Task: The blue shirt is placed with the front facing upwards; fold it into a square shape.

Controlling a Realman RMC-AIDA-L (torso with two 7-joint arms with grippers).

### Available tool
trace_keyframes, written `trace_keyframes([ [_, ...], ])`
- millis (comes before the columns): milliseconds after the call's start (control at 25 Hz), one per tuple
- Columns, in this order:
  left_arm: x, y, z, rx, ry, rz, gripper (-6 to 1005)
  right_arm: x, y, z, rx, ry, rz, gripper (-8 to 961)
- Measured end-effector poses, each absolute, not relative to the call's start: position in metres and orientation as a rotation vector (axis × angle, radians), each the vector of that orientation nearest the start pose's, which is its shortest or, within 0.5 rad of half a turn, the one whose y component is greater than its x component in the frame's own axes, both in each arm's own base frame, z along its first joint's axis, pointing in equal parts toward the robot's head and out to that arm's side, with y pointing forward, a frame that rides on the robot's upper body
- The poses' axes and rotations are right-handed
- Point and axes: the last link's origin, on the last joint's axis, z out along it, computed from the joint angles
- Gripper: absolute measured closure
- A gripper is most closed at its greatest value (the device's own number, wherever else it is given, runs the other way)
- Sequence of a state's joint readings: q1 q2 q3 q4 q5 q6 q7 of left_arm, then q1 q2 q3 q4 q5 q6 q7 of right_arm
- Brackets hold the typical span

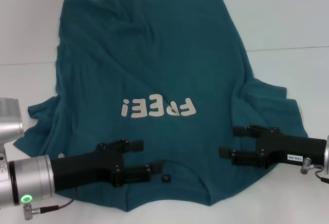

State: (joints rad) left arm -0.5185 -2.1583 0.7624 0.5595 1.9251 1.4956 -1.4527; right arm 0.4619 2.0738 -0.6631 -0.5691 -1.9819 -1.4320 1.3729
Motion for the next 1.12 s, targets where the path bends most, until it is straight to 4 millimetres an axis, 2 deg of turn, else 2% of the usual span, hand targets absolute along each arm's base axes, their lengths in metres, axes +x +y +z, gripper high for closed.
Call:
trace_keyframes([
  [840,-0.2465,0.3128,-0.0521,-2.721,-0.893,-0.851,98,0.301,0.317,-0.0096,-2.57,0.833,0.662,26],
  [1120,-0.2501,0.3204,-0.0491,-2.662,-0.974,-0.833,109,0.3004,0.3173,-0.0095,-2.568,0.832,0.666,26],
])
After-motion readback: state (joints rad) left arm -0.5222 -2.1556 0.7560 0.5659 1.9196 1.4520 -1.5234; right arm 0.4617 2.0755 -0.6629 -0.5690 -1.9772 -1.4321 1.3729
